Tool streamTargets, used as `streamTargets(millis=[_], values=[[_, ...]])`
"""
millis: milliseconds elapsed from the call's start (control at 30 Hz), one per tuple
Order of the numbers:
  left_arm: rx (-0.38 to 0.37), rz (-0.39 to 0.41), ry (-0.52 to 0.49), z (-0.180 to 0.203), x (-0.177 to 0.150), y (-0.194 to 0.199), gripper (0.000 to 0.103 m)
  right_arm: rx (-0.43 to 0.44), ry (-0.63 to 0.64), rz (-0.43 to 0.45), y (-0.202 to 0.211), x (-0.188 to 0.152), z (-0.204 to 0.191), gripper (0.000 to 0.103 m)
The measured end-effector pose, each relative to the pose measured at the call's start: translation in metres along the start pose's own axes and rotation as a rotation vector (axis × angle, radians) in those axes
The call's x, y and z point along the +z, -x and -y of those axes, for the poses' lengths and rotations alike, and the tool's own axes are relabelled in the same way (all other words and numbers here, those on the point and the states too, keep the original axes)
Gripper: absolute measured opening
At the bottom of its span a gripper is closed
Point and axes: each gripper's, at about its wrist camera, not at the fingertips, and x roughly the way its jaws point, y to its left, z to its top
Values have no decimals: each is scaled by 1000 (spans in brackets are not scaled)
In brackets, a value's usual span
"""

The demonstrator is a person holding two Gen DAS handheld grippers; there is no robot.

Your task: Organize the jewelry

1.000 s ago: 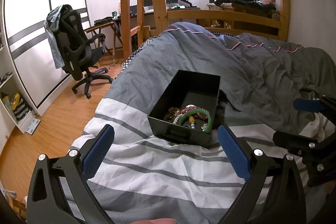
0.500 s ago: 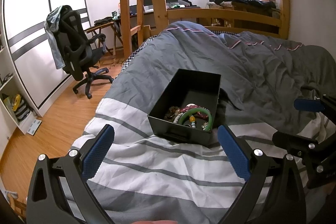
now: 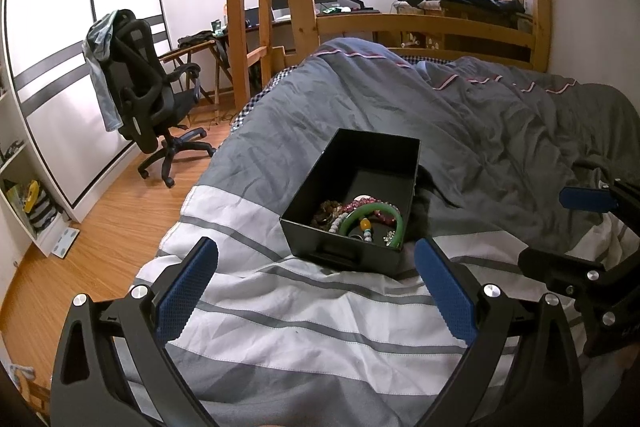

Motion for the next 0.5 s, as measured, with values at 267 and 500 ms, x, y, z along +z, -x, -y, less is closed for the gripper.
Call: streamTargets(millis=[267, 500], values=[[-2, -13, -5, 0, -2, -3, 97, 1, -6, -4, -3, -3, 1, 99], [-1, -17, -2, -2, -2, -4, 97, 2, -7, -5, -2, -2, 1, 99]])
